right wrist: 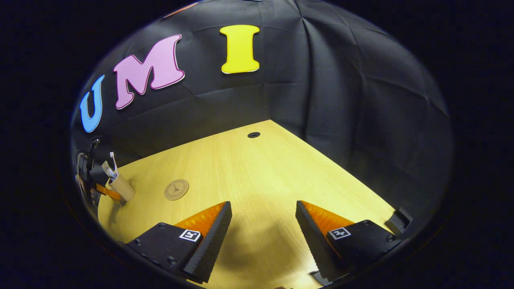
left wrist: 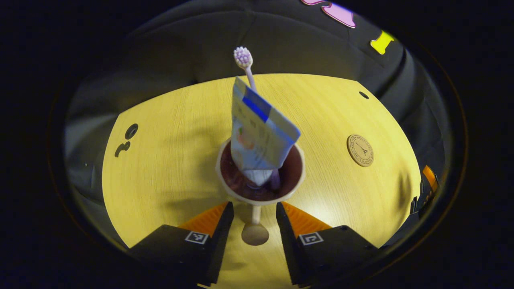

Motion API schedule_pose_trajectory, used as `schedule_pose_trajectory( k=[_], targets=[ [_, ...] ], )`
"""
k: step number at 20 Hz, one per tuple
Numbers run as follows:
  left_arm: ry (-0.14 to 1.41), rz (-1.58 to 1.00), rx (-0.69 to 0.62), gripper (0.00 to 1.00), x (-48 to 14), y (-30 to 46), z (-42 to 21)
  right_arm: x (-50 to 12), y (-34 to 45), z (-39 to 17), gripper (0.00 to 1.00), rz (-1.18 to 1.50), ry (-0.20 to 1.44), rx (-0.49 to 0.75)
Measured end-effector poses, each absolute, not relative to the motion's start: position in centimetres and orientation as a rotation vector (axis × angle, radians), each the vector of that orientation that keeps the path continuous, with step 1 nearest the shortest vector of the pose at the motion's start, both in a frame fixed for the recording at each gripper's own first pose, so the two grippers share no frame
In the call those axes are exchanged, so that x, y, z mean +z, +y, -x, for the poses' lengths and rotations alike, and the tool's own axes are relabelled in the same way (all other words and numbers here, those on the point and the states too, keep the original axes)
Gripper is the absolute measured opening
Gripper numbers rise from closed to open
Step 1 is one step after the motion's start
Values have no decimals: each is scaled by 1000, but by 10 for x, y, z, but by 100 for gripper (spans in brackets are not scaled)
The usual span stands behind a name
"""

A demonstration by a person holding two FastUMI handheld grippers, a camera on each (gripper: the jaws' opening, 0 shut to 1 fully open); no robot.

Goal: Put the toothbrush and toothpaste on the desktop into the cup, then pick up the cup and place it on the coaster on the desktop.

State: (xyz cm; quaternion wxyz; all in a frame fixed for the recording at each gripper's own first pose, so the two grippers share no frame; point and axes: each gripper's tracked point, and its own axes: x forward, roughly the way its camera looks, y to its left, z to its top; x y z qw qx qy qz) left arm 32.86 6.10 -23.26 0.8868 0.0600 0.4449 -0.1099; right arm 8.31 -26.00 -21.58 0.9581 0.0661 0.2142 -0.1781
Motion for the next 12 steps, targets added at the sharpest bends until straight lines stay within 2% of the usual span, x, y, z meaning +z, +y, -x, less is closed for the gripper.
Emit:
schedule_pose_trajectory(
  k=[1,2,4,5,6,7,8,12],
  targets=[
    [924,-126,-224,63,-233,60,-329,-213,-261,-80,98,-132,435,-359],
    [928,-127,-216,47,-235,59,-330,-211,-261,-78,98,-133,435,-356],
    [923,-122,-182,42,-235,61,-328,-207,-261,-76,98,-142,437,-355],
    [918,-113,-167,30,-235,59,-328,-204,-259,-77,98,-153,435,-350],
    [913,-109,-155,30,-235,60,-329,-201,-258,-79,98,-165,435,-342],
    [908,-97,-140,25,-236,59,-330,-199,-255,-81,98,-174,438,-331],
    [901,-92,-132,28,-236,59,-330,-198,-254,-82,98,-180,444,-324],
    [868,-37,-66,27,-238,55,-326,-189,-249,-90,98,-165,445,-261]
  ],
)
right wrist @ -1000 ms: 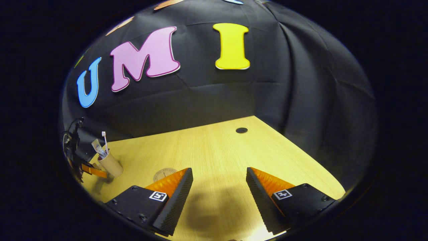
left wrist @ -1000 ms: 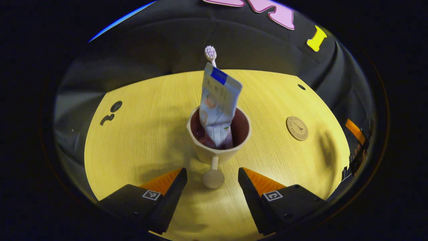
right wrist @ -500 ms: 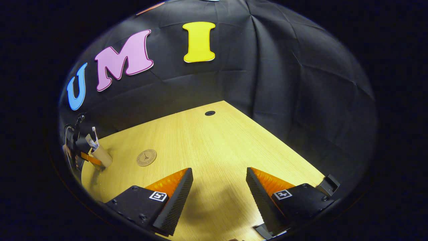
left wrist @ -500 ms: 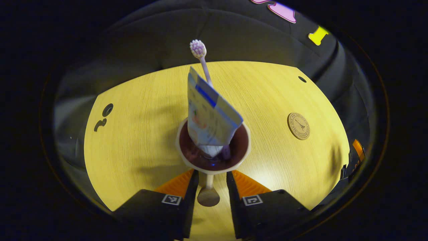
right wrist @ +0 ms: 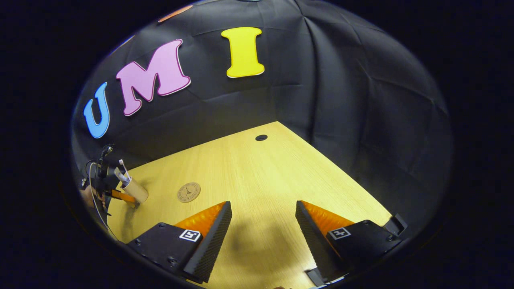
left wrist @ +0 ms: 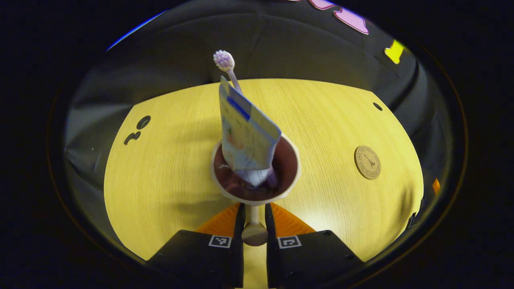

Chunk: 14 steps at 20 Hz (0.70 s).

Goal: Put the toothbrush and toothpaste on the desktop into the cup, then pick up the cup and place it on the coaster on the desktop.

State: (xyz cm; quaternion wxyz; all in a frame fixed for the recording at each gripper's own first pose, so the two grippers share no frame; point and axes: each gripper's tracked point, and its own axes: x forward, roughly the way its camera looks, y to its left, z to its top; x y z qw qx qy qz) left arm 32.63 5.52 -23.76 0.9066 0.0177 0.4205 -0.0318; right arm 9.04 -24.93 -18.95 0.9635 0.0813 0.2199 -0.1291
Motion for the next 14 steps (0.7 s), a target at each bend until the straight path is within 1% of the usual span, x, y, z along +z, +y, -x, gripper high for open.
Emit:
schedule_pose_trajectory(
  k=[1,2,6,11,14],
  targets=[
    [859,-24,-45,27,-237,54,-325,-187,-249,-93,100,-158,442,-243],
    [851,-19,-25,27,-237,53,-323,-185,-249,-95,98,-151,437,-230],
    [817,28,10,25,-232,47,-320,-180,-250,-103,98,-157,432,-191],
    [753,28,-24,24,-204,25,-317,-182,-255,-106,98,-156,433,-162],
    [723,23,-68,24,-190,-4,-320,-189,-260,-106,98,-182,443,-167]
  ],
)
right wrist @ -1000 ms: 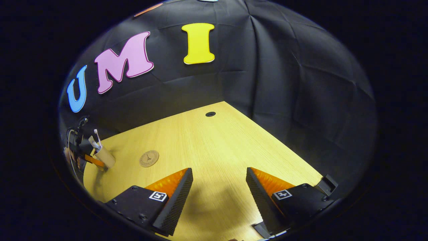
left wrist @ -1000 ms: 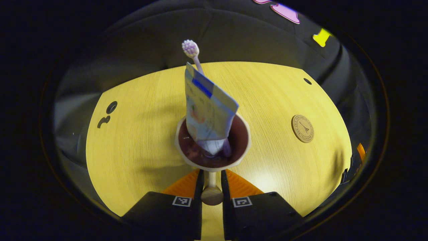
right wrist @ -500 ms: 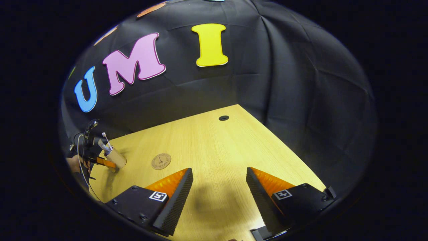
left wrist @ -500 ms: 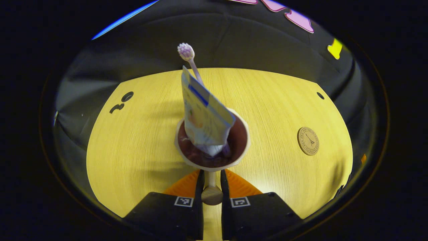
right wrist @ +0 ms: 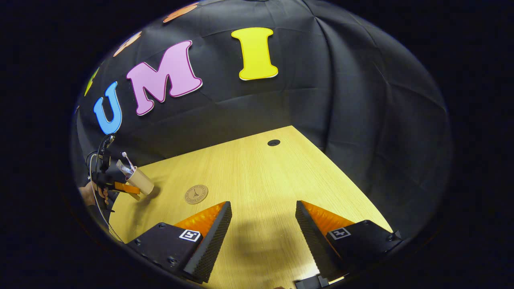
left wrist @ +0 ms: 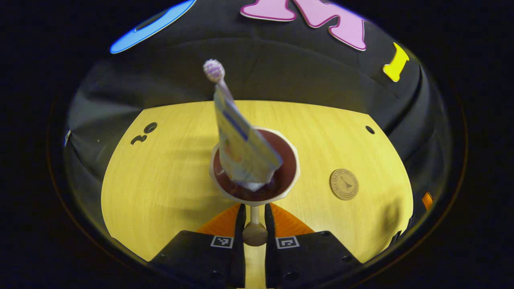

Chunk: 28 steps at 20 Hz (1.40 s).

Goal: Put the toothbrush and toothpaste on the desktop into the cup, then pick up the cup and place it on the coaster on the desktop.

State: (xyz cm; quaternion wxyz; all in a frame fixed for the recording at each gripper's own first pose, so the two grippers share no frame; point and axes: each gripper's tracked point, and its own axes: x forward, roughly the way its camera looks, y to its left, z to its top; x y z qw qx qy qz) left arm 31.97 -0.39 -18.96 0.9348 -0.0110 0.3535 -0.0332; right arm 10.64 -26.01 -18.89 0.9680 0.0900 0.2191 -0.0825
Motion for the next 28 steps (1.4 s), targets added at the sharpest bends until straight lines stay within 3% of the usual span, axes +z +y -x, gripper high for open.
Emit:
schedule_pose_trajectory(
  k=[14,22,23,25,28],
  targets=[
    [811,-119,-322,24,-214,-167,-328,-194,-266,-99,98,-227,431,-183],
    [865,-194,-347,24,-235,-194,-333,-197,-271,-85,98,-218,430,-201],
    [866,-199,-346,29,-236,-196,-335,-198,-271,-84,98,-216,432,-201],
    [879,-199,-348,19,-240,-198,-335,-200,-272,-83,98,-216,437,-203],
    [871,-220,-343,32,-235,-197,-333,-201,-269,-82,98,-225,438,-205]
  ],
)
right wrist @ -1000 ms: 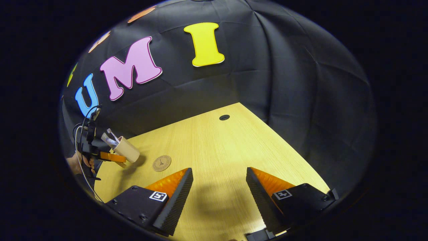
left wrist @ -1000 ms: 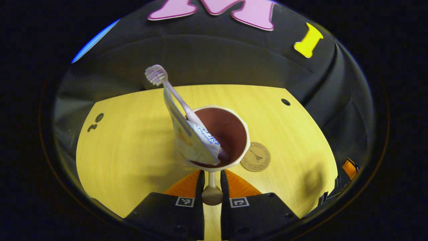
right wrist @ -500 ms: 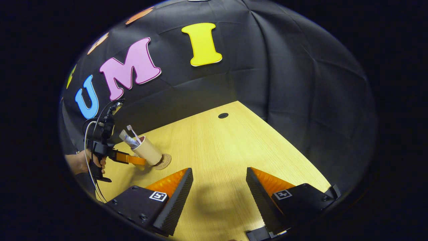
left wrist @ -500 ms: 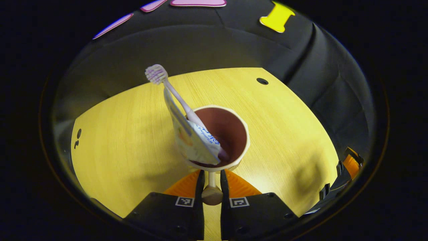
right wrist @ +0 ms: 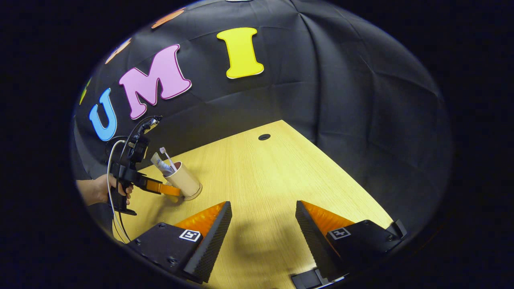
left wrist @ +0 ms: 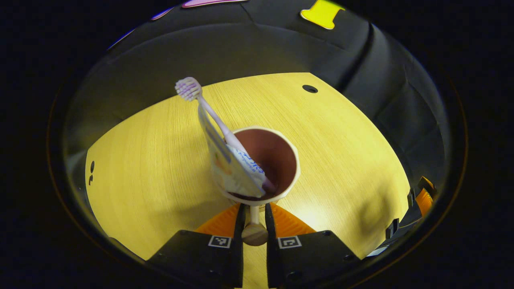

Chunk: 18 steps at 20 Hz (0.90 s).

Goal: Put the toothbrush and toothpaste on the desktop into the cup, then pick up the cup and place it on the coaster on the desktop.

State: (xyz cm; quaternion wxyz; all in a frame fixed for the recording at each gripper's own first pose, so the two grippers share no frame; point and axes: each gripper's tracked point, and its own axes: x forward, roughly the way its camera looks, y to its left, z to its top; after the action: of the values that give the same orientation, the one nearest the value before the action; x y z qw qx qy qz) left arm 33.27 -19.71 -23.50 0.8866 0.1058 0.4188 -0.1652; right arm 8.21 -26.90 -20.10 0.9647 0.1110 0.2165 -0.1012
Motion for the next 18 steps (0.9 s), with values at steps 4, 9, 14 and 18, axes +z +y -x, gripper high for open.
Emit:
schedule_pose_trajectory(
  k=[4,9,14,18],
  targets=[
    [846,-220,-318,50,-224,-192,-328,-201,-261,-85,98,-214,442,-185],
    [728,-117,-317,100,-193,-182,-311,-194,-249,-89,98,-198,435,-160],
    [521,-39,-266,99,-137,-149,-266,-176,-226,-91,98,-184,417,-130],
    [348,4,-219,99,-86,-114,-219,-157,-200,-82,98,-152,408,-101]
  ],
)
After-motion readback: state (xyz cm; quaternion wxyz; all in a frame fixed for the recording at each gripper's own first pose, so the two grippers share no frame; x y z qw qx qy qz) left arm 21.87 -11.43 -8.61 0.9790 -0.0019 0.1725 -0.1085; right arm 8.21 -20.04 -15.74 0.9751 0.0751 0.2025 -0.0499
